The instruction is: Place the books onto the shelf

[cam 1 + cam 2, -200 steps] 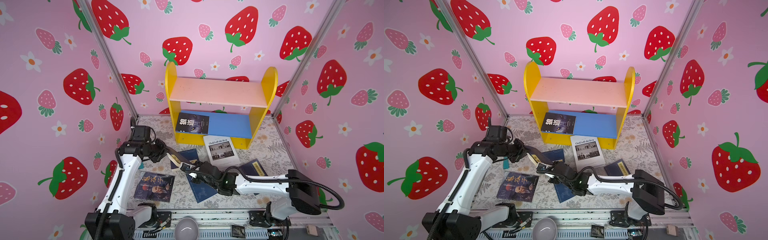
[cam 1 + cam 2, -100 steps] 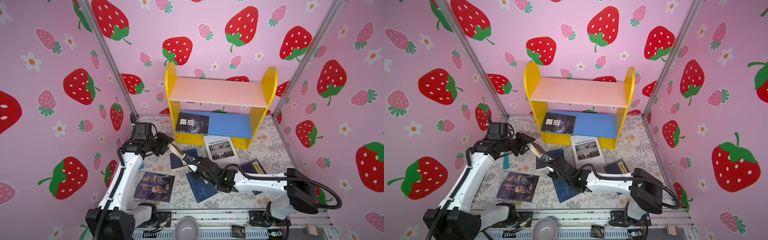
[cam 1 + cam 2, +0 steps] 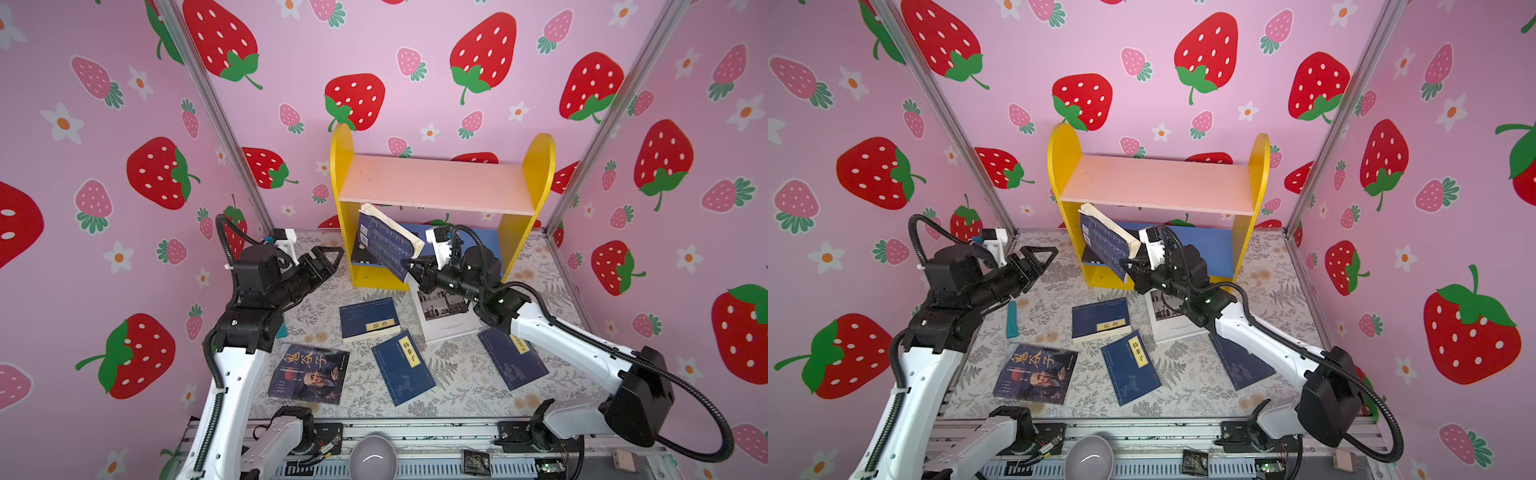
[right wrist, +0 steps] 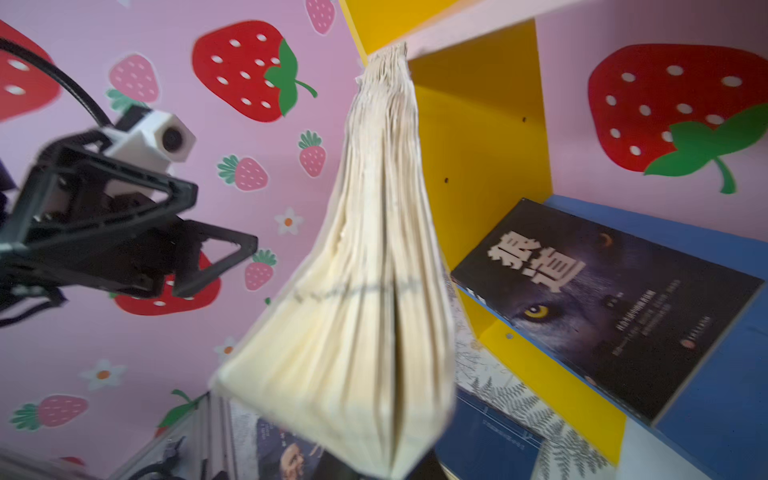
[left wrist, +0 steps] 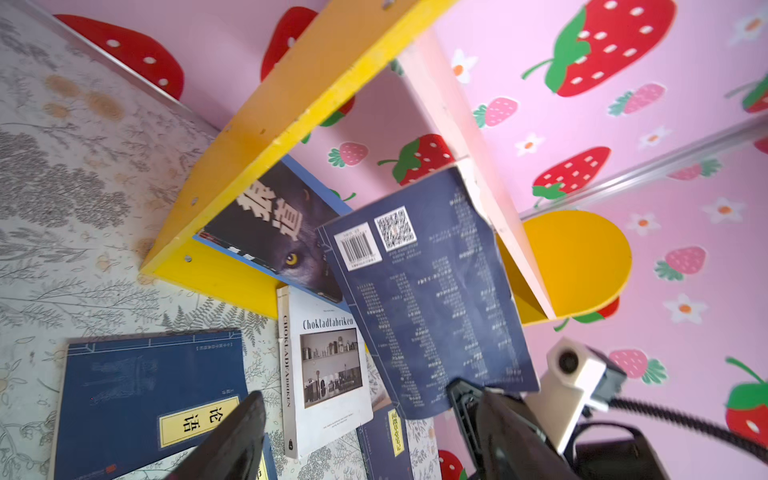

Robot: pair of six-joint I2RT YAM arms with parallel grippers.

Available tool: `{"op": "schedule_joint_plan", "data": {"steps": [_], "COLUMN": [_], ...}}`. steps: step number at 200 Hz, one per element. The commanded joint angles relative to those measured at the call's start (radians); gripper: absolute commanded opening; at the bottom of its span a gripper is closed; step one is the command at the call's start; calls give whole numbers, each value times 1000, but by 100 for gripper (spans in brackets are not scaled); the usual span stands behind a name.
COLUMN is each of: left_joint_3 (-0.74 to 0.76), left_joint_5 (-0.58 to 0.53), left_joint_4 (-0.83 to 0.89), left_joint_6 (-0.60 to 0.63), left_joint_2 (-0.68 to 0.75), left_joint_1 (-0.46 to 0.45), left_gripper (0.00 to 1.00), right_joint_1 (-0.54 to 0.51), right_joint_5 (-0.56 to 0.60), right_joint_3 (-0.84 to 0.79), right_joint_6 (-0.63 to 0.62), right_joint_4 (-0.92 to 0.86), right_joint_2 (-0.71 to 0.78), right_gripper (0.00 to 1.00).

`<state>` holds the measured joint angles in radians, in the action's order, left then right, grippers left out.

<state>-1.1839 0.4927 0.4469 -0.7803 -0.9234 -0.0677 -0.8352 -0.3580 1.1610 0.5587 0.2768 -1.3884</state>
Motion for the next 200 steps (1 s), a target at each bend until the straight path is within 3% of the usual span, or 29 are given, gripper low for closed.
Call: {"op": "schedule_joint_plan", "data": {"steps": [1,38,67,91,140,166,200], "left_joint_3": [51,44,84,94,33,-8,-37], "left_joint_5": [69,50,124,109,100,102,110], "left_joint_4": [-143,-250,-501,-615,-728,-781,-856], "left_joint_6": [34,154,73,39,16,16,12], "left_joint_2": [50,62,17,-22,-125,-179,-212], "left_joint_1": [-45,-188,-205,-211,-244,-276,-306], "left_gripper": [82,85,85,86,82,74,55], "right_joint_1": [29,102,125,125,124,124,124], "right_joint_5": [-182,-319,-371,-374,-365,-363,-348], "right_joint_3": [68,61,13,-8,-20,-27,-41], "right_joint_6": [204,513,794,951,1003,1014,1089], "right_joint_4": [147,431,762,952,1018,1029,1114], "right_joint_2": [59,19,-58,-112,-123,-121,-149], "right_gripper": [0,0,0,0,0,1,1]}}
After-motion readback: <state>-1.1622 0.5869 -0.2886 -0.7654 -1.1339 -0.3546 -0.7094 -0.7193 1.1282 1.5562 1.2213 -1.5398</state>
